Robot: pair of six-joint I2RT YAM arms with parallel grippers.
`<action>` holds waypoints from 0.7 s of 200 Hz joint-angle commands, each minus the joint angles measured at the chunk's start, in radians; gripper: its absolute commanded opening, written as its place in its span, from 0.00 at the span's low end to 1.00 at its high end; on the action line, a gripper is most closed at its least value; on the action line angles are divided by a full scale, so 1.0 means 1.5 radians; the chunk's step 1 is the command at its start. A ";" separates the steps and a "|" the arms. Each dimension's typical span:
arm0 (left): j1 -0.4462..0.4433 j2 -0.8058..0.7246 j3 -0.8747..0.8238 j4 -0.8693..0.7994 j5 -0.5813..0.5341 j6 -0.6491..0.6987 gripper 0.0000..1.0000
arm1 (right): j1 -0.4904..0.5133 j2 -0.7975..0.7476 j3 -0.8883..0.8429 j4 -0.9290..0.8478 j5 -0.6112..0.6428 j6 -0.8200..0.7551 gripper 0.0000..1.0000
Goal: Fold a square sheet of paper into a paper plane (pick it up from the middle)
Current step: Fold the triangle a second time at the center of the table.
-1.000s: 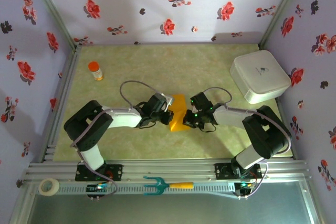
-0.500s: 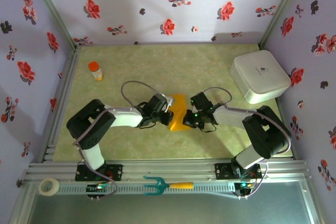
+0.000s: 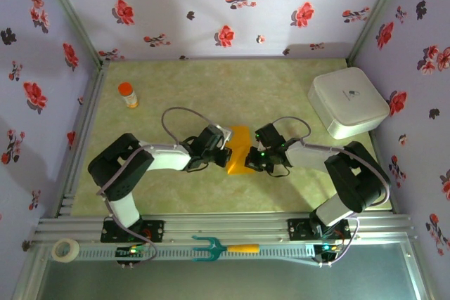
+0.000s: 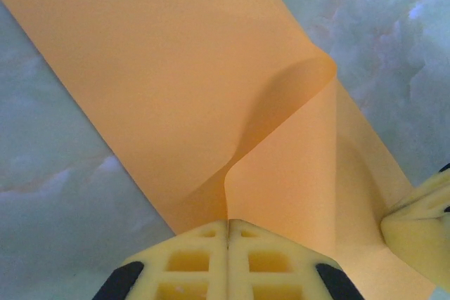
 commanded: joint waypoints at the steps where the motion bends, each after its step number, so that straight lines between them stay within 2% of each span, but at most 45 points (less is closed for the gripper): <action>1: 0.005 -0.008 -0.001 0.005 0.000 0.026 0.04 | -0.006 0.010 -0.003 -0.046 0.016 -0.010 0.04; 25: 0.005 -0.001 0.002 0.021 0.027 0.024 0.05 | -0.006 0.008 -0.005 -0.044 0.016 -0.010 0.04; 140: 0.006 0.030 0.019 -0.005 0.013 0.020 0.04 | -0.006 0.004 -0.007 -0.044 0.015 -0.010 0.05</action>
